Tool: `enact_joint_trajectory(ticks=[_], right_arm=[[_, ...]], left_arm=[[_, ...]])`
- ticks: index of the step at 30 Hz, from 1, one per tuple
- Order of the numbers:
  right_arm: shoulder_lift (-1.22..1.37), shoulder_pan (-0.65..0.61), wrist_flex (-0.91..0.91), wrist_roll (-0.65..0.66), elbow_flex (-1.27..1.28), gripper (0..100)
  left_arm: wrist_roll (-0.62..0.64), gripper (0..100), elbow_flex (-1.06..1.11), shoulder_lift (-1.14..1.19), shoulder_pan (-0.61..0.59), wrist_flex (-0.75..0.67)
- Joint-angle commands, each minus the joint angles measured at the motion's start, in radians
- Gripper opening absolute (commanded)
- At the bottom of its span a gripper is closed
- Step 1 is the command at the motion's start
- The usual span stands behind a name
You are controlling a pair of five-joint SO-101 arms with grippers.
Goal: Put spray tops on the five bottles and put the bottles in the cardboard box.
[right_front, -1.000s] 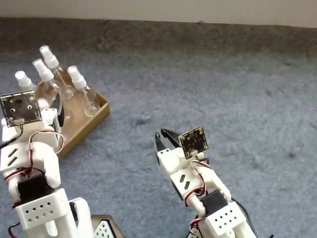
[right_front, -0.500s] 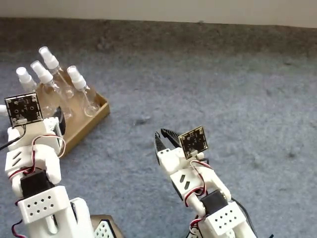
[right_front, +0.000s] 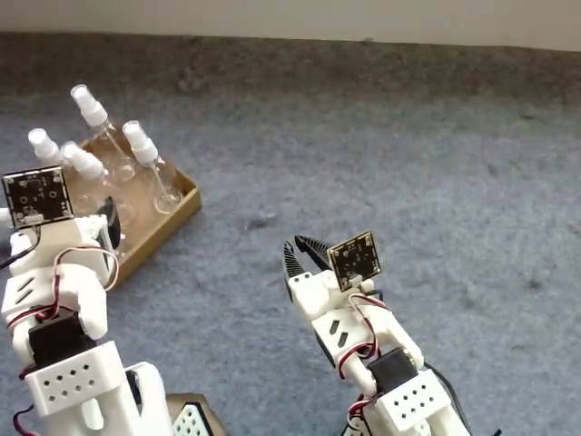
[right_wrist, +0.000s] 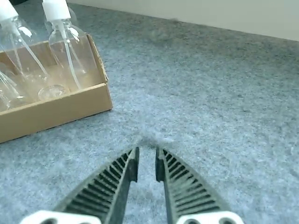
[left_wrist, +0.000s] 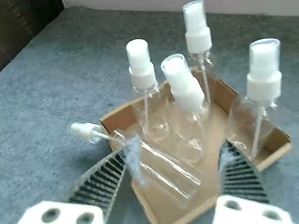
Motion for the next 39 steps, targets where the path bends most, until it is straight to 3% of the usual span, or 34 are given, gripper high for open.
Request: enact_joint_trajectory(ticks=[1,11,21,28,39], right_arm=[[-0.005,-0.010,0.005,0.011,0.131,5.8],[-0.005,-0.010,0.005,0.011,0.131,5.8],[-0.005,-0.010,0.005,0.011,0.131,5.8],[-0.005,-0.010,0.005,0.011,0.131,5.8],[-0.005,-0.010,0.005,0.011,0.131,5.8]], left_arm=[[0.006,22,-0.157,0.002,0.094,0.196],[0.012,22,-0.263,0.001,0.176,0.350],[0.006,1,-0.461,0.002,0.245,0.465],[0.006,1,-0.478,0.001,0.338,0.568],[0.006,1,-0.475,-0.036,0.360,0.632]])
